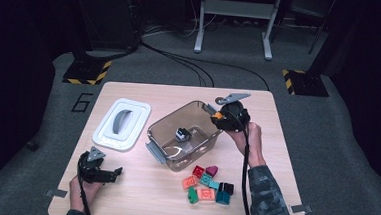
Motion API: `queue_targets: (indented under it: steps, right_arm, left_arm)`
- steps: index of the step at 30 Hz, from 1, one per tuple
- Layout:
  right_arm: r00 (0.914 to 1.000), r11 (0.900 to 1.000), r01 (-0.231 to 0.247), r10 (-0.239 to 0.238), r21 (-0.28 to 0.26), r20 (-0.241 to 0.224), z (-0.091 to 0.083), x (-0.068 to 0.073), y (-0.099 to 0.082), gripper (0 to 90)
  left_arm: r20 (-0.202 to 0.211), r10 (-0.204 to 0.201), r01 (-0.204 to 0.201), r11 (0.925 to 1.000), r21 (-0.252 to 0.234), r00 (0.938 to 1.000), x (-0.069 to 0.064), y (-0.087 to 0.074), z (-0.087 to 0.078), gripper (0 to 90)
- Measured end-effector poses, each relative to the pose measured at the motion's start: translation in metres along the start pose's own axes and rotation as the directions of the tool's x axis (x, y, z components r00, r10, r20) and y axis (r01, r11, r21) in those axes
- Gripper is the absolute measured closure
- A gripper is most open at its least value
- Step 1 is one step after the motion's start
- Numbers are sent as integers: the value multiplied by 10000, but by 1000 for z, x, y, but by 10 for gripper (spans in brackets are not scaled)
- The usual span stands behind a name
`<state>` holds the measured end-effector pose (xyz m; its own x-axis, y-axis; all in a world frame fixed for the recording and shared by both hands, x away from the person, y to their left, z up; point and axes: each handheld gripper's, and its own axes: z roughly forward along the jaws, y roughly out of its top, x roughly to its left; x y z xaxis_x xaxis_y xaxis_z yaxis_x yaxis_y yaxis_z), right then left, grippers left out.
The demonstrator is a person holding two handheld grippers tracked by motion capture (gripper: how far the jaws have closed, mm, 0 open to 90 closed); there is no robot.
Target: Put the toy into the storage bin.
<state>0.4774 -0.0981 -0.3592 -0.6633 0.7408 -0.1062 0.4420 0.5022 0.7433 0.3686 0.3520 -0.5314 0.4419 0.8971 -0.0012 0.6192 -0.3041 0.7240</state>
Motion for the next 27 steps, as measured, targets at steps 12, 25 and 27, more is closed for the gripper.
queue_targets:
  steps: [12, 25, 27]
  right_arm:
    - [9997, 9981, 172, -163, 593, -160, 7, 7, -12, 588]
    - [9999, 9971, 8, 1, 761, -109, 9, 10, -19, 581]
    - [9998, 9974, 129, -118, 707, -151, 10, 10, -19, 567]
  left_arm:
    - [0, -3, 3, 10000, 0, 10000, 0, 0, 0, 18]
    - [2, 0, 0, 10000, 1, 10000, 0, 0, 0, 19]
    - [2, -2, 2, 10000, 1, 10000, 0, 0, 0, 18]
